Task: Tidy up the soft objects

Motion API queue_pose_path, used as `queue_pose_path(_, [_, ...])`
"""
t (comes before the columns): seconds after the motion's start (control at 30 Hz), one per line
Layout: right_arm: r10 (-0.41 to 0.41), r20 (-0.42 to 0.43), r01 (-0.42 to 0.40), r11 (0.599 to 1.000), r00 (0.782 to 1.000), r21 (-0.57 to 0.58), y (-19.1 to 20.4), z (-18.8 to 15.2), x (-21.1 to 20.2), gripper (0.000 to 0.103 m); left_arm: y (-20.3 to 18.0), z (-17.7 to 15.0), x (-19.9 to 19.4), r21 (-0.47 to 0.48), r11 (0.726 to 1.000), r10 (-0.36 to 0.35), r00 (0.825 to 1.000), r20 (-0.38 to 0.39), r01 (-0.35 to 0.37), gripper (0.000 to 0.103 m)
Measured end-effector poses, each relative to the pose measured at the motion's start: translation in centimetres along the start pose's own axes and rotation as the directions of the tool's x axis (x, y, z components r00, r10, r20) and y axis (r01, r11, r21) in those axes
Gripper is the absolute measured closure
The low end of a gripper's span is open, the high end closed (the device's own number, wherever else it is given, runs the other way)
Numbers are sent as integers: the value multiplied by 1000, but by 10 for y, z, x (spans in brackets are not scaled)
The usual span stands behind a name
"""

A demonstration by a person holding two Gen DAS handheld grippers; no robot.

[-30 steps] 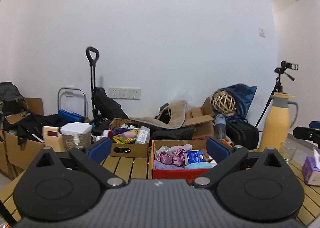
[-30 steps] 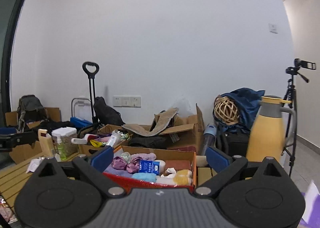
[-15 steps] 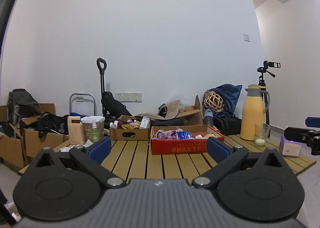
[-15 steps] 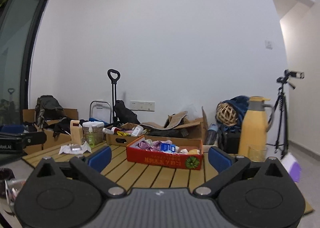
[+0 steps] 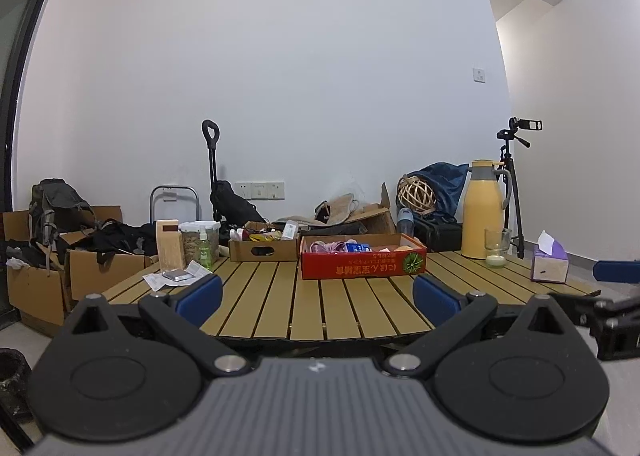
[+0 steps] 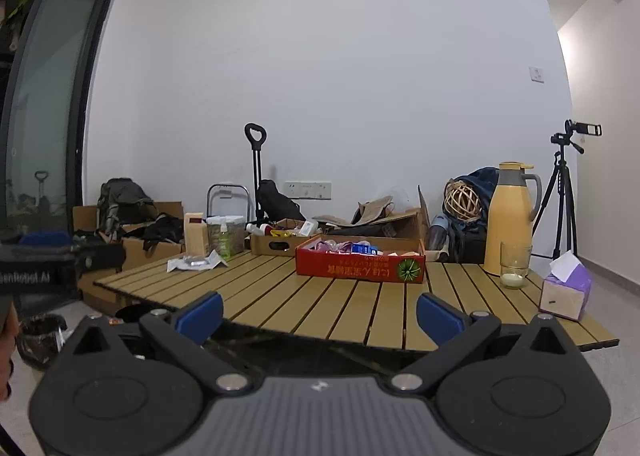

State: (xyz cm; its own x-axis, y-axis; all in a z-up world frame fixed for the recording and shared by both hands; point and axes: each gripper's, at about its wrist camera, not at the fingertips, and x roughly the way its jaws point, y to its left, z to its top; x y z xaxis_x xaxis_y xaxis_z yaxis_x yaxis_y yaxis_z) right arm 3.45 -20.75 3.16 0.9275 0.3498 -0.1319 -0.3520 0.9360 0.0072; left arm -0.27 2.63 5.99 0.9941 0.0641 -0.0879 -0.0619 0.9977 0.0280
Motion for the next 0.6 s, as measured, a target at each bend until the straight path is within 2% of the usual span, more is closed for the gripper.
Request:
queue_pose_path(0.17, [-1,8,1,1000,1000,3,2,0,-16,0,-1,0,-13,-10,1000,-4,1000,12,4,0])
queue_pose_path(0.6, [10,14,-10,1000,1000,2,4,3,-25,0,2,0,-26,-15,1000,-10,1000,29,11,0])
